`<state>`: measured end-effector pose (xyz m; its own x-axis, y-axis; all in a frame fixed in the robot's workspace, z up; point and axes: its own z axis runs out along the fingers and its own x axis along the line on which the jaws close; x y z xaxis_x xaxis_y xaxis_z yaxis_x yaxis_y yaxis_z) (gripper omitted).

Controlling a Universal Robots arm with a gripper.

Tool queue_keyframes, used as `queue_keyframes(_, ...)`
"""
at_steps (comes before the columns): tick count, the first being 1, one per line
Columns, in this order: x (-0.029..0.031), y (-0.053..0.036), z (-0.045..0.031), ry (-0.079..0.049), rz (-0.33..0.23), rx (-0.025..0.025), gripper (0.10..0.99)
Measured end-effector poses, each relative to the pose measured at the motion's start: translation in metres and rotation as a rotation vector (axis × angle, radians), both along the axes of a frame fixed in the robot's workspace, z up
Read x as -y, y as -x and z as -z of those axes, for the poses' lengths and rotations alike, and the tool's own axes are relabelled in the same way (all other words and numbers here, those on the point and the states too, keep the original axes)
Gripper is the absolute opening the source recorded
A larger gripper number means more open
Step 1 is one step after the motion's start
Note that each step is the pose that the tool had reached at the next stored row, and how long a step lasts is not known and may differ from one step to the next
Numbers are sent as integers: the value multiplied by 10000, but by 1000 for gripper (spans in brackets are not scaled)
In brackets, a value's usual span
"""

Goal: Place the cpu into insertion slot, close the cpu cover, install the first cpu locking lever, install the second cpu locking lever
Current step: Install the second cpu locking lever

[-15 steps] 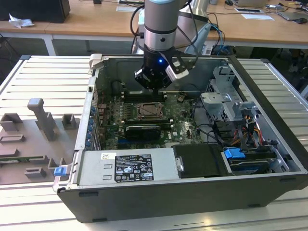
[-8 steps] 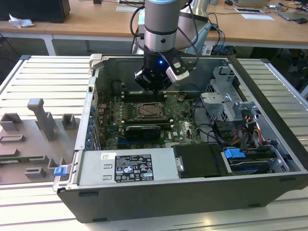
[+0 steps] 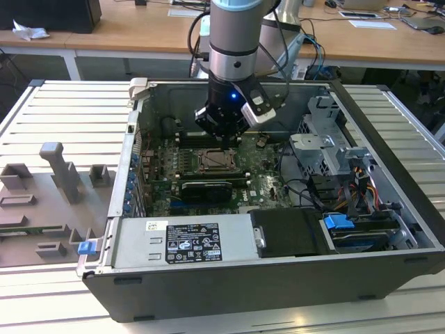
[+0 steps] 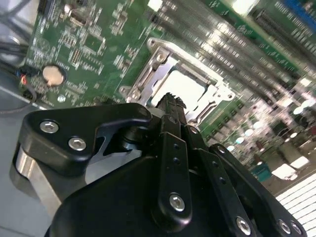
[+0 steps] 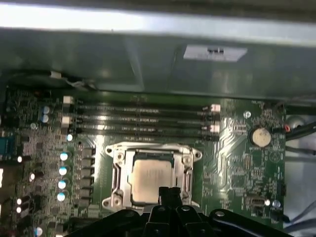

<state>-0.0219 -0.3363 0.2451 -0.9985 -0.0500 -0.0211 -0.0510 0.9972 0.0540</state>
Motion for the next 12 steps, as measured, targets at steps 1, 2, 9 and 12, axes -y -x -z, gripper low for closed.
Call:
queue_keyframes(1,30,0,3,1,0,-1,106)
queue_keyframes(2,44,-1,6,1,-1,-3,106)
queue_keyframes(9,99,0,36,0,-1,-16,106)
queue_keyframes(12,122,0,44,0,-1,-15,106)
